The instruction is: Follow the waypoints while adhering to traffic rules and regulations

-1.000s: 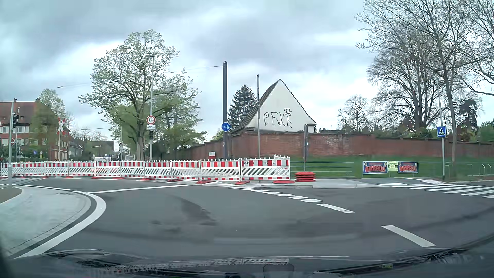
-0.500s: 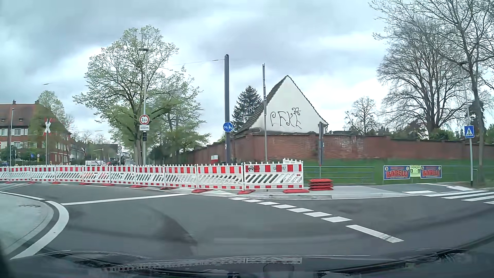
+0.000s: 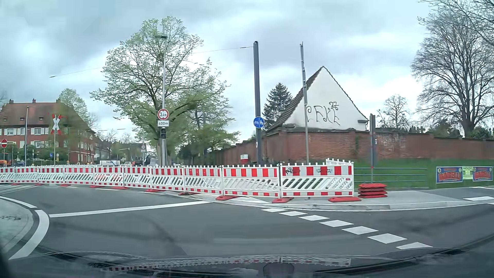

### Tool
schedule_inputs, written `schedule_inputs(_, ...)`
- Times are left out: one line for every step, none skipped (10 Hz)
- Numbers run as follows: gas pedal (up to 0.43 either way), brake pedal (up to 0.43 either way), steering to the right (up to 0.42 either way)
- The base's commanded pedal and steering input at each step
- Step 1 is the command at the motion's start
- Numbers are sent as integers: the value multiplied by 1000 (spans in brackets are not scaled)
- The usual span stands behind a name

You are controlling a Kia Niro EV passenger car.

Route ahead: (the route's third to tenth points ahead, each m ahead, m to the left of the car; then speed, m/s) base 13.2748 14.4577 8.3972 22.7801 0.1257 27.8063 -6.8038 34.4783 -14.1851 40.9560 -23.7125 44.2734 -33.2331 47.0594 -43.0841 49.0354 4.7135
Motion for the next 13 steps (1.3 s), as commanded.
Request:
schedule_inputs(110,0,-288)
schedule_inputs(118,0,-302)
schedule_inputs(118,0,-312)
schedule_inputs(130,0,-319)
schedule_inputs(130,0,-321)
schedule_inputs(130,0,-323)
schedule_inputs(130,0,-326)
schedule_inputs(130,0,-328)
schedule_inputs(130,0,-331)
schedule_inputs(130,0,-334)
schedule_inputs(130,0,-336)
schedule_inputs(130,0,-339)
schedule_inputs(130,0,-340)
